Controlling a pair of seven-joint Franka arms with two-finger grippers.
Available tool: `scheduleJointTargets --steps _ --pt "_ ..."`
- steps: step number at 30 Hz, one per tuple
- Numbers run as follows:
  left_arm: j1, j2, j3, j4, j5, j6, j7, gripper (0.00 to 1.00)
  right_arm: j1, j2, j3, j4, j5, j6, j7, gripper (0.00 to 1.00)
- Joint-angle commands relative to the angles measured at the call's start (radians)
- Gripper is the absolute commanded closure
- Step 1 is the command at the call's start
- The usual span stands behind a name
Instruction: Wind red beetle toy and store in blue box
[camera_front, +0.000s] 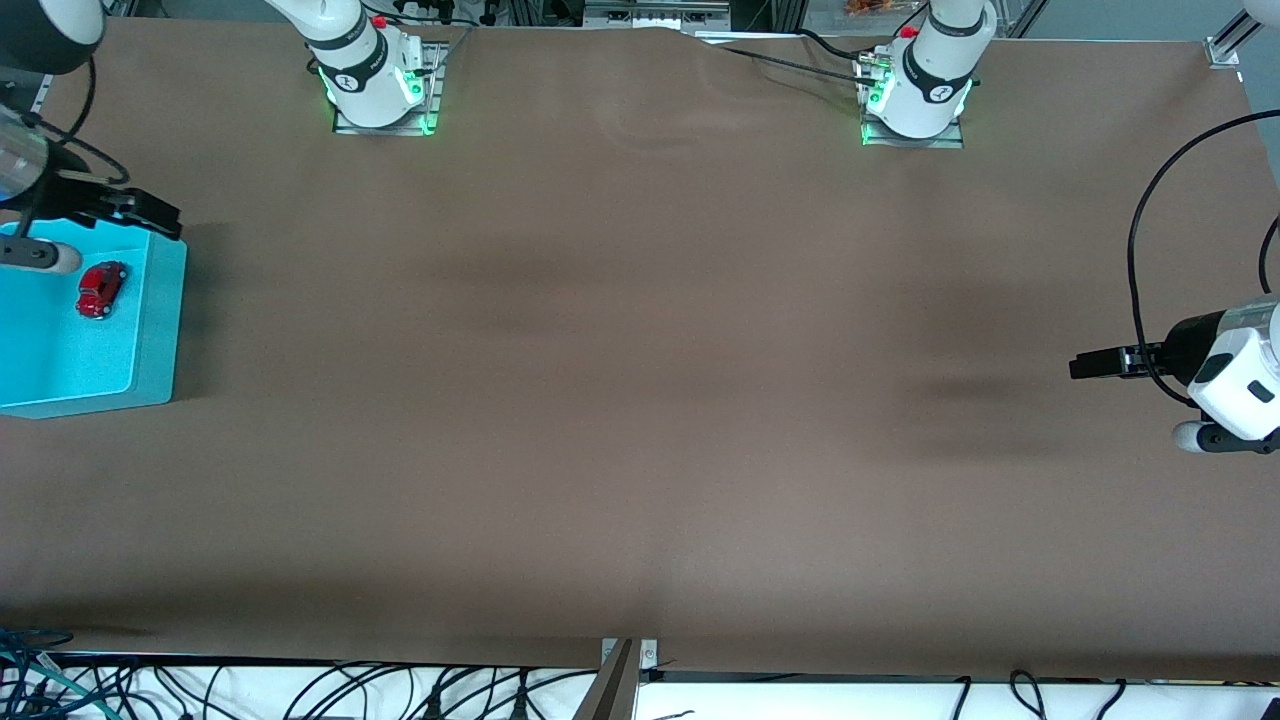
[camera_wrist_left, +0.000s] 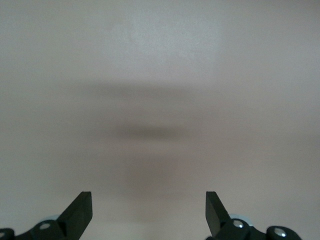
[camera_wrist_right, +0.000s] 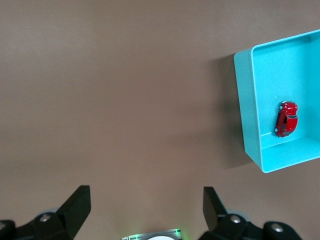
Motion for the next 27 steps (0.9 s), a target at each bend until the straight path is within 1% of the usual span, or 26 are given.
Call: scheduleJointTargets --steps 1,17,27 --pt "-0.002 0.004 -0.002 0.013 0.008 0.000 0.008 0.00 -0.001 -0.004 0.039 0.023 0.029 -0.028 0.036 0.00" --pt "-0.002 0.008 -0.002 0.013 0.008 0.002 0.008 0.00 -0.001 -0.003 0.103 0.034 0.031 -0.029 0.028 0.00" --pt "-0.002 0.008 -0.002 0.013 0.008 0.002 0.008 0.00 -0.002 0.000 0.102 0.036 0.046 -0.046 0.024 0.00"
